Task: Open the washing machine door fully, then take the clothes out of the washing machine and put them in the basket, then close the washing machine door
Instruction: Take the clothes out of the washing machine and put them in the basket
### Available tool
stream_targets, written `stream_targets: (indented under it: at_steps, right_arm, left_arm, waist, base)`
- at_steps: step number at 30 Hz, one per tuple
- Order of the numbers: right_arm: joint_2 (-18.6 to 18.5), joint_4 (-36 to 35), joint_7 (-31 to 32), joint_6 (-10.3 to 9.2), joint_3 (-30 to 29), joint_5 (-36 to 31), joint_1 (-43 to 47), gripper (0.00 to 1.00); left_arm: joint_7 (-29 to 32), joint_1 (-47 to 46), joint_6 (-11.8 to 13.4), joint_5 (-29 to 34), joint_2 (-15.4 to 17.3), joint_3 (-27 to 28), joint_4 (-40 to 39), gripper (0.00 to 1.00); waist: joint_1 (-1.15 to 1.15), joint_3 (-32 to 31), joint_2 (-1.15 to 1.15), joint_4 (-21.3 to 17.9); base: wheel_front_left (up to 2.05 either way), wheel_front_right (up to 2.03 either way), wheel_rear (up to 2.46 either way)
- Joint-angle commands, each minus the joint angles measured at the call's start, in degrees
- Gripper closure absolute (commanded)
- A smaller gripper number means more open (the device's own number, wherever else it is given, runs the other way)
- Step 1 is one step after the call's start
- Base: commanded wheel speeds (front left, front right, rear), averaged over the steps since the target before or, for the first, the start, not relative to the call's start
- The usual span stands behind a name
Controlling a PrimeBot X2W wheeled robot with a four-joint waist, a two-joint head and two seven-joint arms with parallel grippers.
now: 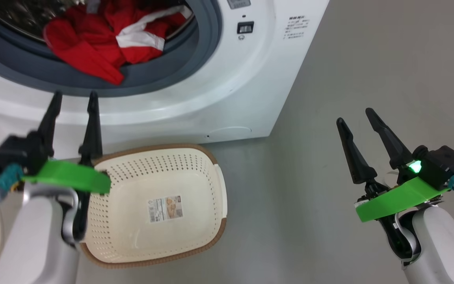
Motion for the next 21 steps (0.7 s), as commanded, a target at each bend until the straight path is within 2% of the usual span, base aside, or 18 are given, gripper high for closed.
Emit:
stream_targets:
  at_steps: [1,12,21]
  right_arm:
    - [0.05,-1.43,-0.67,0.09,0.92,-0.05,-0.48,0.0]
    - [0.28,-1.89,-0.67,0.09,1.99,-0.05,-2.95,0.0]
    - [1.32,-2.49,-0.67,0.09,2.15,0.01,-5.47,0.0]
  left_arm:
    - [0.17,-2.68,-0.28,-0.08,1.77,1.6,-0.64,0.0]
    - [3.4,-19.33,-2.19,-3.73,0.89,1.4,12.8,0.0]
    - [4.84,-32.95,-2.46,-2.95,1.21,-0.07,23.75,0.0]
  waist:
    - [0.0,1.43,0.0,-0.45]
    - [0.0,6.59,0.0,-1.41]
    - [0.0,12.02,0.0,-4.1]
  base:
    - [0.0,0.0,0.0]
    - [0.0,0.0,0.0]
    - [0.0,0.0,0.0]
